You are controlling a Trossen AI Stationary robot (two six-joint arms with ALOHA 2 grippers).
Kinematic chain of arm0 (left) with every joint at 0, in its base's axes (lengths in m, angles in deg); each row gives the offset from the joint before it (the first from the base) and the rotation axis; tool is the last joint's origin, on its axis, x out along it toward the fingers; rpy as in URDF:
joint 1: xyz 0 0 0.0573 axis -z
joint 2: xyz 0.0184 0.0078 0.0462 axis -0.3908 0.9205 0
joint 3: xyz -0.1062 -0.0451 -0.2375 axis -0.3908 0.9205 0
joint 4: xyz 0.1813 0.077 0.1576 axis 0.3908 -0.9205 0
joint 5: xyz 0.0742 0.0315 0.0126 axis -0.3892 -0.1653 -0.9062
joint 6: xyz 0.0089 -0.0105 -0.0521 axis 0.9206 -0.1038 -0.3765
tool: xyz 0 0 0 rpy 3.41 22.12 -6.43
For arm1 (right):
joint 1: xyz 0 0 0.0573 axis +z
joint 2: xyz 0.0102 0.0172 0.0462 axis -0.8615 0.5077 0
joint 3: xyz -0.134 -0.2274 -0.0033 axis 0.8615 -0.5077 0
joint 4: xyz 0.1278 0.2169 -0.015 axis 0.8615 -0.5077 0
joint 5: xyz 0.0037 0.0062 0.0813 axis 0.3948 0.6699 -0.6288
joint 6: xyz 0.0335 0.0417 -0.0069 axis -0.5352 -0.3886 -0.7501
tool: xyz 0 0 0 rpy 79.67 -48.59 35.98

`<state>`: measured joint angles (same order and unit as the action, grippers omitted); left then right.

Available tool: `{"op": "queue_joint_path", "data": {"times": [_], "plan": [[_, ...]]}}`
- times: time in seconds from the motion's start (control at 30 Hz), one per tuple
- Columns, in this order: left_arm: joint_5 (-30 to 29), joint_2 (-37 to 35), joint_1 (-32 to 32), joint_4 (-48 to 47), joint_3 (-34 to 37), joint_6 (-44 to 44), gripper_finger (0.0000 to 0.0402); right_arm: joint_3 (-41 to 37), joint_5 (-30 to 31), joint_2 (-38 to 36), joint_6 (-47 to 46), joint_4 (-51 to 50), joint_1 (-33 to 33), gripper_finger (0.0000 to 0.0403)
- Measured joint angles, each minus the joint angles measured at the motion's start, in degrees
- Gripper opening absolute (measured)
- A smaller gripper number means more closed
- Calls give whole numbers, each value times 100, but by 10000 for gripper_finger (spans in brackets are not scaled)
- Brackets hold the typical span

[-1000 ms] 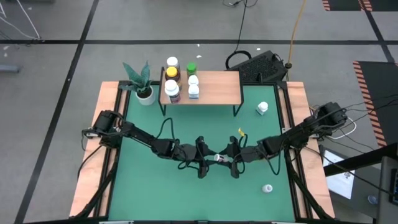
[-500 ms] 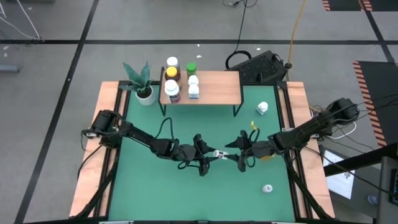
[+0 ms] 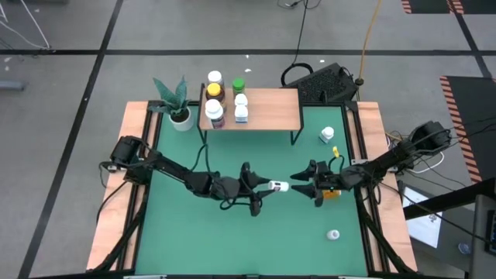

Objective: Pick and place medicine bottles onto shelf by color
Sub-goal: Put the black white pill bottle on the shelf

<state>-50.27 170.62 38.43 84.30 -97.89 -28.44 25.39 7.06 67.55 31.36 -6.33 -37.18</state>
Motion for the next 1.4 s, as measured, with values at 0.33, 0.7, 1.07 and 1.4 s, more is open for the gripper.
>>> {"op": "queue_joint_path", "data": {"times": [0.33, 0.7, 1.07, 1.4], "plan": [[20, 0, 41, 1293, 0, 423, 161, 82, 6, 4, 1174, 1124, 504, 217], [133, -8, 228, 2182, 19, 1033, 161, 933, 62, 373, 2743, 1144, 1111, 217], [186, 25, 319, 2590, 24, 1548, 161, 1493, 228, 1540, 3935, 2656, 1218, 217], [779, 25, 352, 2997, 24, 2427, 161, 2424, 565, 2324, 5242, 2793, 1325, 217]]}}
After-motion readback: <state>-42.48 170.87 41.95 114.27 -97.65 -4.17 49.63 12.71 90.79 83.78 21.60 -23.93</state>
